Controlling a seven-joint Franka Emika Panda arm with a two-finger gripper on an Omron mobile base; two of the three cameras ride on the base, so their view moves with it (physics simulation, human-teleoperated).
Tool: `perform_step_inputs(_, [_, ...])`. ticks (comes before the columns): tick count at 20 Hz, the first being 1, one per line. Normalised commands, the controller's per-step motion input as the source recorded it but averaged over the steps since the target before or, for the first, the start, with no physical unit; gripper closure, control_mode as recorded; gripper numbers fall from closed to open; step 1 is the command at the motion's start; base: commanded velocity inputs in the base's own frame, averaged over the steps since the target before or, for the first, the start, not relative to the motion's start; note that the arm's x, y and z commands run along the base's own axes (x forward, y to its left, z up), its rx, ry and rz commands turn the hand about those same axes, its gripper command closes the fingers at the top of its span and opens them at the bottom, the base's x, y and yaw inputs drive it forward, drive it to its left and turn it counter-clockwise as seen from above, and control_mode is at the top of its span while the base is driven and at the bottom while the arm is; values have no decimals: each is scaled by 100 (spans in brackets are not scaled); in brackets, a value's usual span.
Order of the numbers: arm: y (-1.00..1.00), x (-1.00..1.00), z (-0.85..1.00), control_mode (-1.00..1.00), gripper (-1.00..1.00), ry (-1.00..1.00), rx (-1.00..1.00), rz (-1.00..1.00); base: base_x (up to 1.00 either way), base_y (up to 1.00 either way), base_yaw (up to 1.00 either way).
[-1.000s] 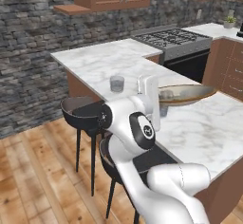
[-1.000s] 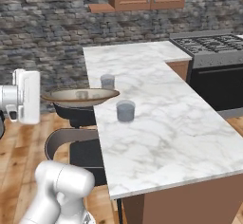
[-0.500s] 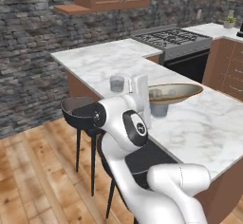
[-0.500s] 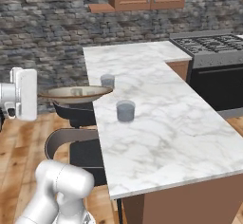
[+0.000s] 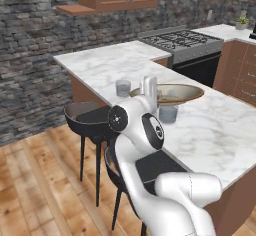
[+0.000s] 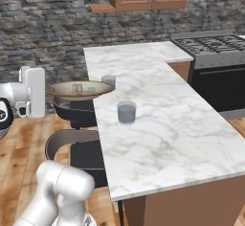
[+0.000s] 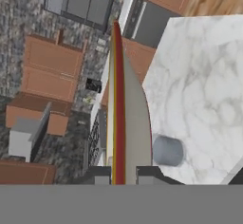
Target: There are four ice cubes in the ice bowl. Place two ice cubes in each glass of water.
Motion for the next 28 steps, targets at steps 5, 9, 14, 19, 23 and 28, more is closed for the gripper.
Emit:
perform_step_inputs(5, [8, 45, -18, -100, 100, -23, 25, -5, 0, 0, 0])
perform_step_inputs(9, [5, 44, -16, -100, 100, -7, 30, -18, 0, 0, 0])
perform_step_inputs(14, [16, 38, -14, -100, 100, -12, 29, -23, 0, 0, 0])
perform_step_inputs(19, [24, 36, -16, -100, 100, -25, 24, -16, 0, 0, 0])
perform_step_inputs(23, [21, 35, -20, -100, 100, -28, 24, -16, 0, 0, 0])
perform_step_inputs(28, [19, 34, -19, -100, 100, -26, 34, -18, 0, 0, 0])
